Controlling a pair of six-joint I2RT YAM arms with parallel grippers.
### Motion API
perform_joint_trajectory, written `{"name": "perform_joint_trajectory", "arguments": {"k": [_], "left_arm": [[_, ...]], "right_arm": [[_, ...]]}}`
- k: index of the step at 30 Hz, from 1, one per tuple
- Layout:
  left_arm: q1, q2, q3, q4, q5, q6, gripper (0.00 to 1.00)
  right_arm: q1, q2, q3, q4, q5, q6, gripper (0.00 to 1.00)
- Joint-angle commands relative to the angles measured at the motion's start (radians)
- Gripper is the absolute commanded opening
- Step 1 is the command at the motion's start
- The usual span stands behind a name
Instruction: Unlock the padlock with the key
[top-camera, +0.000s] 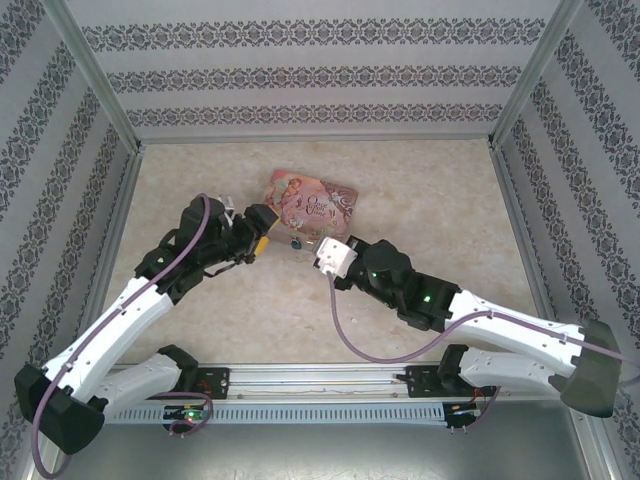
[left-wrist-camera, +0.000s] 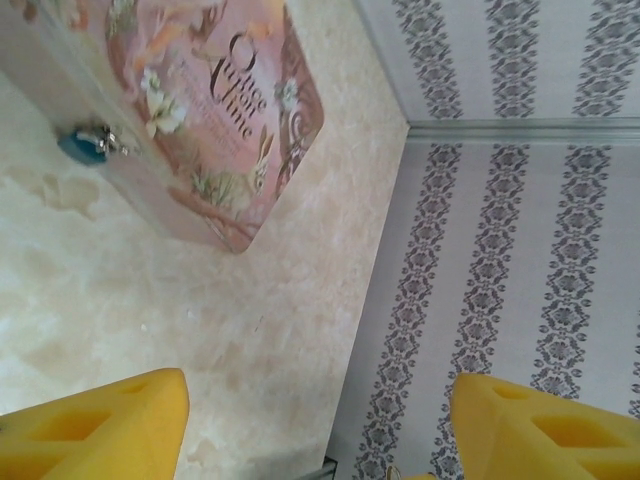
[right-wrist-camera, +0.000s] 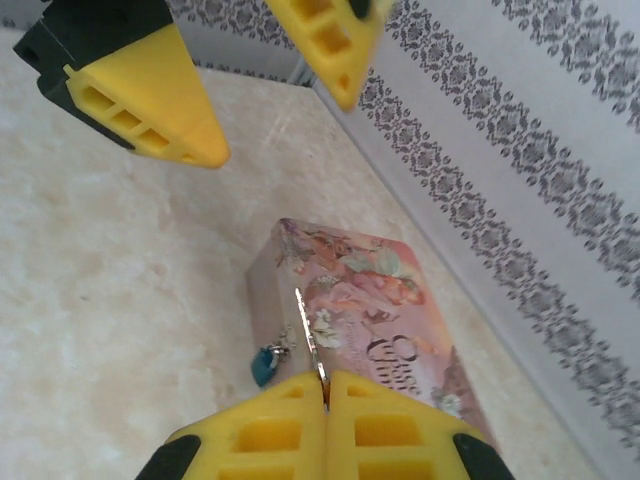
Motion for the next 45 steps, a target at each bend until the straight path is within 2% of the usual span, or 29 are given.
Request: {"name": "perform_joint_trajectory", "arguments": {"k": [1, 8, 14, 20, 31, 37, 39, 45], "left_arm": [[-0.051, 0.025, 0.012, -0.002, -0.041, -0.222, 0.68], [-0.131, 0.08, -0.015, 0.089, -0.069, -0.376, 0.63], [-0.165, 0.1, -0.03, 0.121, -0.092, -0.432, 0.57], [-0.173, 0.096, -0.053, 0.15, -0.11, -0.454, 0.43], [-0.176, 0.071, -0.071, 0.154, -0.142, -0.453, 0.13], [-0.179, 0.066, -0.071, 0.16, -0.159, -0.432, 0.01], [-0.179, 0.061, -0.073, 0.163, -0.17, -0.413, 0.0], [-0.179, 0.048, -0.058, 0.154, -0.232, -0.29, 0.0]], "right_arm": [[0.015, 0.031, 0.039, 0.066, 0.083, -0.163, 0.0], [0.024, 0.094, 0.066, 0.089, 0.09, -0.222, 0.0], [0.035, 0.134, 0.083, 0.108, 0.099, -0.256, 0.0], [0.044, 0.146, 0.086, 0.119, 0.116, -0.27, 0.0], [0.055, 0.14, 0.078, 0.117, 0.137, -0.277, 0.0], [0.065, 0.143, 0.078, 0.115, 0.143, -0.271, 0.0], [0.065, 0.139, 0.077, 0.11, 0.144, -0.258, 0.0], [0.06, 0.095, 0.068, 0.076, 0.1, -0.16, 0.29]]}}
